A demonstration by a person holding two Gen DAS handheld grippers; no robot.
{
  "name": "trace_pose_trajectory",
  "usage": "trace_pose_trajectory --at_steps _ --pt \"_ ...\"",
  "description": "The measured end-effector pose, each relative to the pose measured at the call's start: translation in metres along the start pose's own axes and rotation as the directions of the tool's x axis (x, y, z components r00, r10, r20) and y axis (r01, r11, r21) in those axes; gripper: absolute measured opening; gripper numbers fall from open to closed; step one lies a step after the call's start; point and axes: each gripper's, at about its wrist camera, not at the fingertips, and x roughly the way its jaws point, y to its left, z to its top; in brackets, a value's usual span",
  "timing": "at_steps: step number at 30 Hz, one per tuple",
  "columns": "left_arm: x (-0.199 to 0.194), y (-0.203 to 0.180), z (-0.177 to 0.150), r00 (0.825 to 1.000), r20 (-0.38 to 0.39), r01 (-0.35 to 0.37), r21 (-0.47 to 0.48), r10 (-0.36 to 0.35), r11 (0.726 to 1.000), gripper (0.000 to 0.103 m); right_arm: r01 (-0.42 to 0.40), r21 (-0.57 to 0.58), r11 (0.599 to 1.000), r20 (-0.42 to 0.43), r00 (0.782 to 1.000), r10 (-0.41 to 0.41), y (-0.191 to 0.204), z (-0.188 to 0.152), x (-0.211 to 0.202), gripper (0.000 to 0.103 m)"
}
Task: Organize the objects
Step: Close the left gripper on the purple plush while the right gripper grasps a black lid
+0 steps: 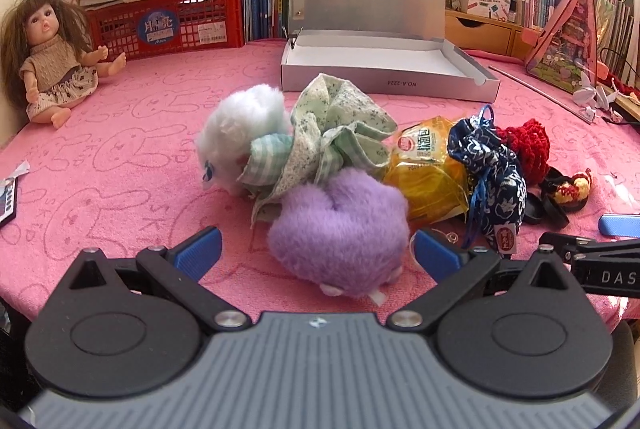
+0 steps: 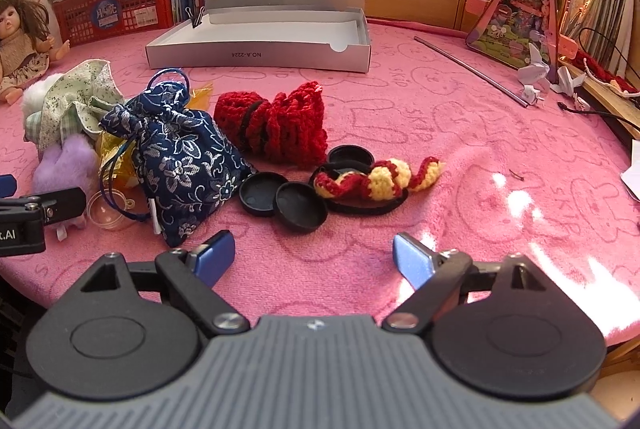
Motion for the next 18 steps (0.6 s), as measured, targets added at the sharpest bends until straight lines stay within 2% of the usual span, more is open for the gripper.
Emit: trace_pose_trajectory --at_steps 4,9,18 --pt "-0.0020 -0.0032 0.0018 1.000 0.009 0.023 0.020 -0.023 1.000 0.102 -0.012 0.004 1.000 -0.001 1.000 0.012 -0.0024 0.0023 0.0016 0.081" --pt "0.0004 -0.0041 0.0016 1.000 0.002 0.014 0.030 -0.014 0.999 0.087 -0.019 0.009 1.000 0.008 1.000 0.019 -0.0015 0.0032 0.0031 0.073" --pt "0.0060 -0.0058 0.0033 1.000 -0.003 0.023 0.044 -0.023 0.999 0.083 -0.021 0.020 1.000 0.018 1.000 0.020 -0.0014 0.0070 0.0070 0.061"
